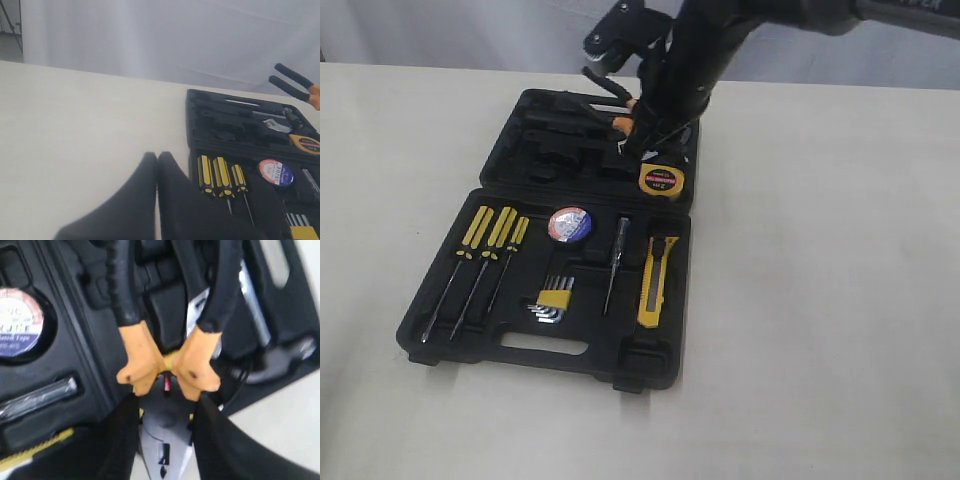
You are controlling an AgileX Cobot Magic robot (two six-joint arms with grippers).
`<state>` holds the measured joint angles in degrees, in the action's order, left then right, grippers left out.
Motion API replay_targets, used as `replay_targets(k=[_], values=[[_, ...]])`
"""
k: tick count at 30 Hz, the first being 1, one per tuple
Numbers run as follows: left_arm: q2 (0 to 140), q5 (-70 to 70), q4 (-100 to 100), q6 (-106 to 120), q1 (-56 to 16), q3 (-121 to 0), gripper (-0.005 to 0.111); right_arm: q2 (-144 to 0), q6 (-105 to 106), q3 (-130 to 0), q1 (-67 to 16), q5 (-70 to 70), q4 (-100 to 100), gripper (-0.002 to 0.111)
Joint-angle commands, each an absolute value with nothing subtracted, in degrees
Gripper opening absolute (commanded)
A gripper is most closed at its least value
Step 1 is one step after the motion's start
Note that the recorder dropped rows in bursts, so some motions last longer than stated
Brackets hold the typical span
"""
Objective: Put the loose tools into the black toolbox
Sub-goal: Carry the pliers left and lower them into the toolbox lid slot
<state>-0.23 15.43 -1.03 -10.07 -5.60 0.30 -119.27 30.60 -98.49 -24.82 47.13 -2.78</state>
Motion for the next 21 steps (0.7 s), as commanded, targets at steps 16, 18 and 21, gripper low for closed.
replay_targets(k=[16, 18, 21], values=[[0.0, 15.4, -0.7, -10.0, -5.9, 0.0, 0.000, -131.1, 33.1, -111.8, -30.9, 37.5, -10.6, 0.000], [0.0, 15.4, -0.7, -10.0, -5.9, 0.0, 0.000, -132.3, 33.1, -111.8, -30.9, 37.4, -10.6, 0.000], [0.0, 15.4, -1.0, -10.0, -5.9, 0.0, 0.000, -133.9, 33.1, -111.8, -30.9, 36.4, -10.6, 0.000]])
